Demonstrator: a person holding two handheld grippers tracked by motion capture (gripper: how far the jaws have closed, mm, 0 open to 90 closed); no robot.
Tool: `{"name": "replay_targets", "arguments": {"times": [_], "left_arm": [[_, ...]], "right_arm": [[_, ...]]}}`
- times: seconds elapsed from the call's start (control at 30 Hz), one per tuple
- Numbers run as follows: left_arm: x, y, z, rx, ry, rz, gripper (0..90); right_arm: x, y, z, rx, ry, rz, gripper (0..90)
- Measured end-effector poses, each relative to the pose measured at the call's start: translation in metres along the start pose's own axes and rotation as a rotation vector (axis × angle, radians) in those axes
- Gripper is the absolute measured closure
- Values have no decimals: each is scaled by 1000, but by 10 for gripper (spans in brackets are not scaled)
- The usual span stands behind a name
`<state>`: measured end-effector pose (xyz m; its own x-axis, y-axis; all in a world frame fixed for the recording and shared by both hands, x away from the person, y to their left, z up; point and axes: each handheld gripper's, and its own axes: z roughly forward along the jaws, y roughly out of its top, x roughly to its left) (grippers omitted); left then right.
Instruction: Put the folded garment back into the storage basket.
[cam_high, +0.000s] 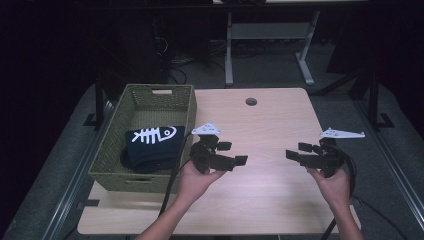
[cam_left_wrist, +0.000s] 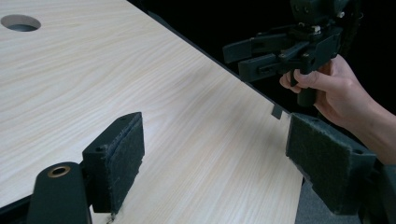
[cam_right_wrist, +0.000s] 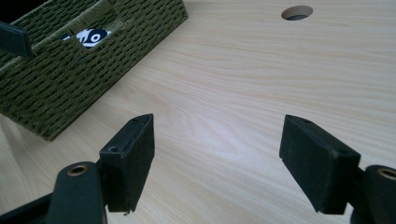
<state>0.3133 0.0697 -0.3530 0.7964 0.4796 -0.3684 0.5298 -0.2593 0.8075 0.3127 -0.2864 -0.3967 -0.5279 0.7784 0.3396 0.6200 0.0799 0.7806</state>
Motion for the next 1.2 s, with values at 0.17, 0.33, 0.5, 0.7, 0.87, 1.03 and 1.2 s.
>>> {"name": "replay_targets", "arguments": {"times": [0.17, 0.33, 0.5, 0.7, 0.87, 1.03, 1.2], "left_arm": [[-4, -4, 8, 13, 1, 13, 189], [-5, -8, 14, 14, 3, 17, 187], [-5, -14, 19, 19, -2, 19, 185], [-5, -21, 25, 19, 3, 22, 184], [-6, -27, 28, 17, 8, 25, 186], [-4, -36, 31, 25, 21, 23, 186], [-3, -45, 33, 24, 32, 25, 186]], "right_arm": [[-6, -8, -6, -5, -10, 12, 261], [-10, -15, -10, -5, -16, 24, 261], [-15, -22, -11, -7, -29, 35, 255], [-20, -32, -10, 13, -37, 48, 254], [-26, -41, -10, 19, -41, 62, 254], [-27, -50, -13, 11, -38, 76, 253], [-27, -59, -16, 25, -48, 69, 253]]}}
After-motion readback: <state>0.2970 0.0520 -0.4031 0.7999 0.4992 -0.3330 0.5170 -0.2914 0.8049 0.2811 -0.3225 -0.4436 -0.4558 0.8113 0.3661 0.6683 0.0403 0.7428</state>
